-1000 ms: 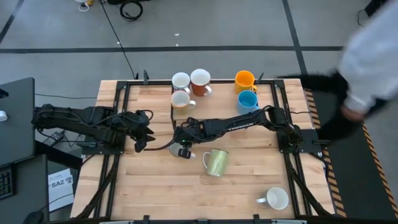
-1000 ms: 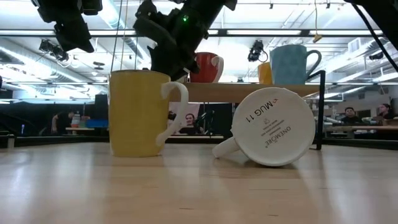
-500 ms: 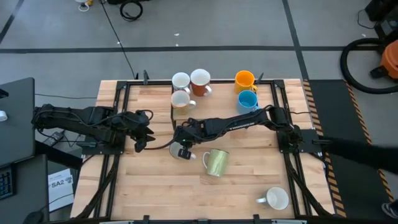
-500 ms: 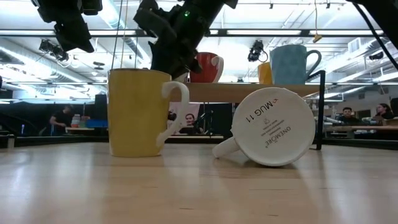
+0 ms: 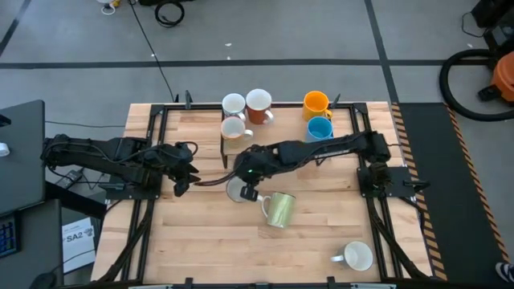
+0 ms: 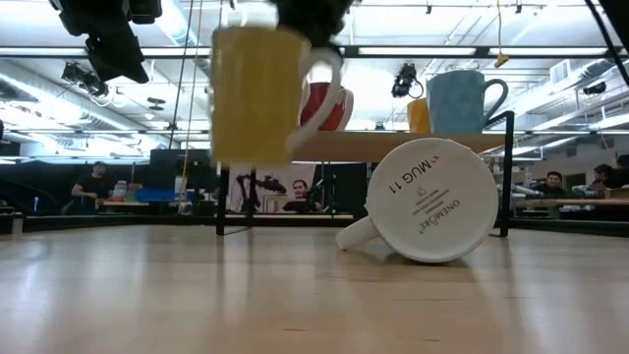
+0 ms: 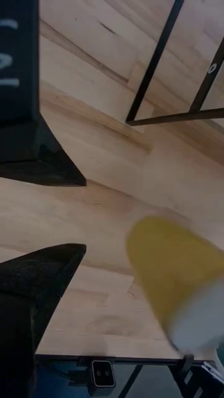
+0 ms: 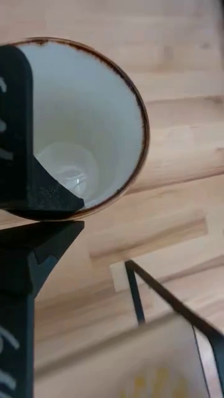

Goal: Place coffee mugs
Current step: Put the yellow mug on the shelf

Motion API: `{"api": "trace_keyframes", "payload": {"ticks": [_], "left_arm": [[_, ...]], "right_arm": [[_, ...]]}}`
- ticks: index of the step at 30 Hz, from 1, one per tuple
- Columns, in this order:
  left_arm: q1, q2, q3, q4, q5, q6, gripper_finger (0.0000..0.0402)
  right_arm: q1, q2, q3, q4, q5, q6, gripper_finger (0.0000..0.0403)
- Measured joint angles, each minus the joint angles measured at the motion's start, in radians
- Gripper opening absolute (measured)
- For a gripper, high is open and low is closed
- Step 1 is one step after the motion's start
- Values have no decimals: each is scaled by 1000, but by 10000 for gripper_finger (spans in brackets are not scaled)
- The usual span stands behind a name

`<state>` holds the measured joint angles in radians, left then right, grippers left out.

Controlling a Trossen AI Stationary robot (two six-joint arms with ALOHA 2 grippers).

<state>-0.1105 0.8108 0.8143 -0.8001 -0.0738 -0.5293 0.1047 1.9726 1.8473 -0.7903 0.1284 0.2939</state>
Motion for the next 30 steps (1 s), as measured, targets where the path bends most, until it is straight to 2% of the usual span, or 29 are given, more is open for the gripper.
{"api": "trace_keyframes", "payload": {"ticks": [15,21,30], "left_arm": [[0,0,0,3,0,0,167],[0,0,0,3,0,0,167],[0,0,0,4,0,-1,167]], "right_arm": [[-59,-301,2,-191,0,0,25],[-119,-399,2,-253,0,-8,25],[-243,-480,2,-333,0,-35,26]]}}
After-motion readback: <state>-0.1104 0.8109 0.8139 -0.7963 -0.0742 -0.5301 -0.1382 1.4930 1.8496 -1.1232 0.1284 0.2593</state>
